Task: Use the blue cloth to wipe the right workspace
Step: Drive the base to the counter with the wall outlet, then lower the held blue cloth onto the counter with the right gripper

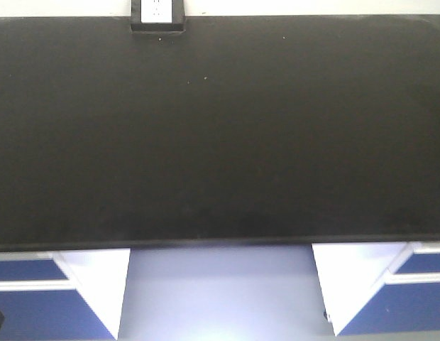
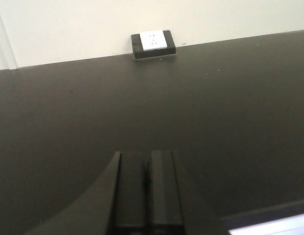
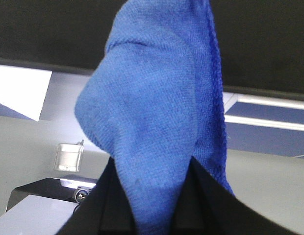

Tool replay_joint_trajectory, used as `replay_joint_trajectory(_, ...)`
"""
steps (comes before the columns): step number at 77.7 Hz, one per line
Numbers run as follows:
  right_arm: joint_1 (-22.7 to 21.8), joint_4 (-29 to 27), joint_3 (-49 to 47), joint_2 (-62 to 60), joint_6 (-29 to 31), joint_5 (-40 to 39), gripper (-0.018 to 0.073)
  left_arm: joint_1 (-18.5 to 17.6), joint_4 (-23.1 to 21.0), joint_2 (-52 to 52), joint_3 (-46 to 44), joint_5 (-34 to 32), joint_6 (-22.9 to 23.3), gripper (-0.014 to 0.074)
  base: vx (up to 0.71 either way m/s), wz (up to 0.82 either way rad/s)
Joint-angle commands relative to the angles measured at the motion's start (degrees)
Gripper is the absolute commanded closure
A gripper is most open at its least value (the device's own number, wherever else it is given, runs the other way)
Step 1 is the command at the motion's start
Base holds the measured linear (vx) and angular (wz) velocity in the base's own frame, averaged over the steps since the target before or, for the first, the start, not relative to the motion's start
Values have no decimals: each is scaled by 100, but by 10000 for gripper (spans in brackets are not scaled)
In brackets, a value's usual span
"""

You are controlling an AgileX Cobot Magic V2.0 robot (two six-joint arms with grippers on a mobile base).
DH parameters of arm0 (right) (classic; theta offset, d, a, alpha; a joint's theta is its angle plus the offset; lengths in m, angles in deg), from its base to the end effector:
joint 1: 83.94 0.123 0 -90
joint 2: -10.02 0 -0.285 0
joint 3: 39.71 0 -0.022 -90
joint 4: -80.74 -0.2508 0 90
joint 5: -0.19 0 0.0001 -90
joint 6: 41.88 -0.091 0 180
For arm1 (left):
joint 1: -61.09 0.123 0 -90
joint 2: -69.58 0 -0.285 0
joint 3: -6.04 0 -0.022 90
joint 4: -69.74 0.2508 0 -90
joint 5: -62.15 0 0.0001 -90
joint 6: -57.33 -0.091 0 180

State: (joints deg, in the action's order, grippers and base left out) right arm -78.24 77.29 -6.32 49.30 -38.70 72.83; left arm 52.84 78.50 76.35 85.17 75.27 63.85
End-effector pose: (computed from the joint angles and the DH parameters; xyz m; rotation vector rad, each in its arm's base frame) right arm 0.0631 0.0116 0.3244 -0.1963 2.5285 0.0974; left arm 0.0553 -0.0048 0.1823 0.1289 1.7210 -0.0505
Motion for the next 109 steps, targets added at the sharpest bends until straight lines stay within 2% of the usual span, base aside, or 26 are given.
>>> replay_joint_trajectory(1,-26,0,-154,29,20,110,564,-39,-8,2,-148,-472,9,603,23,3)
replay_joint_trajectory(86,-26,-14,-154,29,14,83,564,-39,-8,2,-148,-472,9,603,8,0)
replay_joint_trajectory(96,-26,-327,-154,29,-4,-438,564,-39,-8,2,-148,-472,9,603,0,0)
replay_joint_trajectory(109,-26,-642,-154,281,-4,-2214,564,-39,-8,2,-148,-472,9,603,0,0)
